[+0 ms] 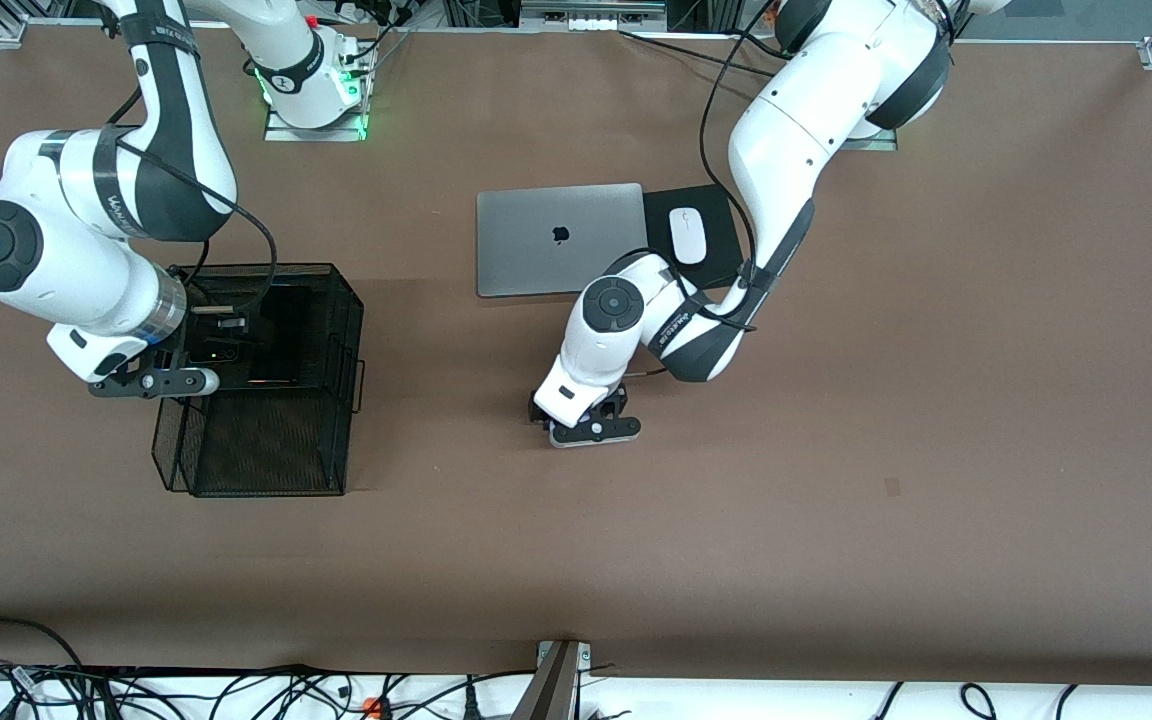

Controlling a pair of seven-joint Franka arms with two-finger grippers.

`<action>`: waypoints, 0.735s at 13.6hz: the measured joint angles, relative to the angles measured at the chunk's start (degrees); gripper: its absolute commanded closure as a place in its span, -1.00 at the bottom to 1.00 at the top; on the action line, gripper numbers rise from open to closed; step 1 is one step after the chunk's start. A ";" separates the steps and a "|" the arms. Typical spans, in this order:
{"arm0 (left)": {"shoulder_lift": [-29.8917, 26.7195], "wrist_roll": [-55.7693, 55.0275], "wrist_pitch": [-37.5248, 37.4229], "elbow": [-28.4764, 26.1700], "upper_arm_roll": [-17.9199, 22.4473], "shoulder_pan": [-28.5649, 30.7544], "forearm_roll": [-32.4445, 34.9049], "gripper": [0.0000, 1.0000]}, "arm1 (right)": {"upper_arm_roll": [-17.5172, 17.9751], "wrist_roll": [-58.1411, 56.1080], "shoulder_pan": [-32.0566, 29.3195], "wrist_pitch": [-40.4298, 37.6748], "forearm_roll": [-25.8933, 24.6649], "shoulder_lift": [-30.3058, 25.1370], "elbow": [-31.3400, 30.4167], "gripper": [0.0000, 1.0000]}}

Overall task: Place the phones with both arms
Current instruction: 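Carry the lavender phone with the left gripper toward the laptop, then set the lavender phone down with the left gripper and open it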

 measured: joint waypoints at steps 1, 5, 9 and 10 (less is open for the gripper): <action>0.15 -0.41 0.16 0.02 0.27 -0.19 0.00 -1.00 | 0.01 0.00 0.00 -1.06 0.38 0.78 1.48 -0.99; 0.40 -5.43 0.40 0.32 4.83 -4.22 0.00 -1.00 | 0.03 0.00 0.00 -1.91 0.69 2.25 3.23 -0.99; 0.25 -6.77 -3.94 1.78 5.35 -5.02 -0.10 -1.00 | 0.03 0.00 -0.02 -2.36 0.71 2.27 3.24 -0.99; -0.09 -6.76 -6.61 2.43 5.34 -4.85 -0.67 -1.00 | 0.03 0.00 -0.02 -2.39 0.72 2.27 3.25 -1.00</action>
